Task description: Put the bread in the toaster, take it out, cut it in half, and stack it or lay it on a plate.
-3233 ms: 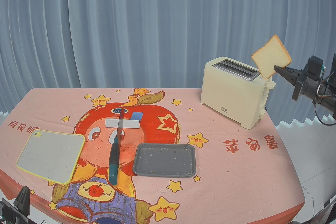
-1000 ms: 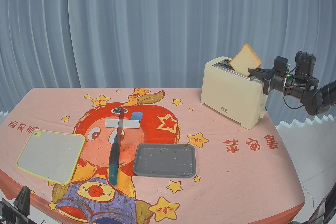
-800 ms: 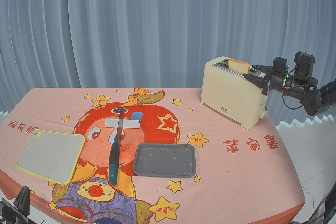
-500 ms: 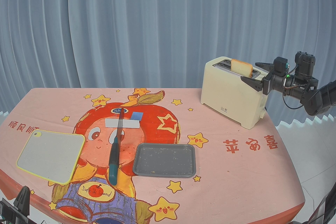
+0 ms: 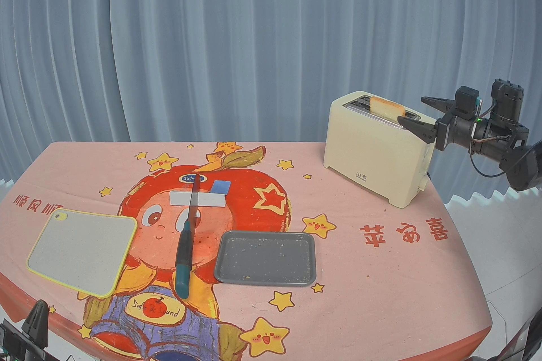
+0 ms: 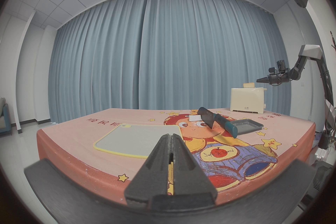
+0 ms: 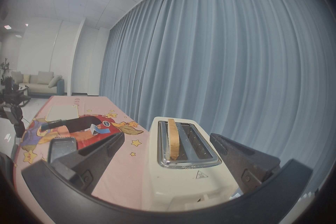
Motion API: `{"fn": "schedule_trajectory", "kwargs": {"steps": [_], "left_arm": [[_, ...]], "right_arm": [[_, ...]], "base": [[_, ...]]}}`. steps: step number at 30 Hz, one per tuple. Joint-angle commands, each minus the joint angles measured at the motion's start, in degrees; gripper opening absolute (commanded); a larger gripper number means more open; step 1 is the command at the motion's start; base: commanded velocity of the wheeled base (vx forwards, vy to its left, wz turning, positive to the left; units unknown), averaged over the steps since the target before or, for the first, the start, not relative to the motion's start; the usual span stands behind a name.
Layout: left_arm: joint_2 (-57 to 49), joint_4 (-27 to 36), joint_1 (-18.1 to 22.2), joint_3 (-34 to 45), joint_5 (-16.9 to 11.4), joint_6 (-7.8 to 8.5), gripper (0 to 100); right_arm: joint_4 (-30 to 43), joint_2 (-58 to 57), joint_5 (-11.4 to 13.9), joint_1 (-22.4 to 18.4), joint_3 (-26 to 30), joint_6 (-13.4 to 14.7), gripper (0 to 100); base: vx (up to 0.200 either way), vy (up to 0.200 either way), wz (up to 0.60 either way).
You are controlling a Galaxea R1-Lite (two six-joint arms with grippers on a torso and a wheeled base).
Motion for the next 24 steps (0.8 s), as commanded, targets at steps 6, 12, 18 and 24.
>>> {"fn": "schedule_trajectory", "kwargs": {"steps": [6, 12, 18, 24], "left_arm": [[-0.52, -0.02, 0.0, 1.01, 0.0, 0.0, 0], [-0.52, -0.02, 0.0, 1.01, 0.0, 0.0, 0], [-0.52, -0.02, 0.0, 1.01, 0.0, 0.0, 0], [-0.52, -0.02, 0.0, 1.01, 0.0, 0.0, 0]], "right_arm": [[0.21, -11.24, -2.32, 0.6, 8.25, 8.56, 100], [-0.4, -13.44, -3.99, 0.52, 11.24, 13.13, 100], [-0.67, -18.89, -3.64, 1.13, 17.57, 21.39, 100], [-1.37, -19.68, -3.9, 2.27, 21.26, 23.06, 0]], "base": [[0.0, 0.0, 0.0], [0.0, 0.0, 0.0], [0.0, 0.0, 0.0], [0.0, 0.0, 0.0]]}}
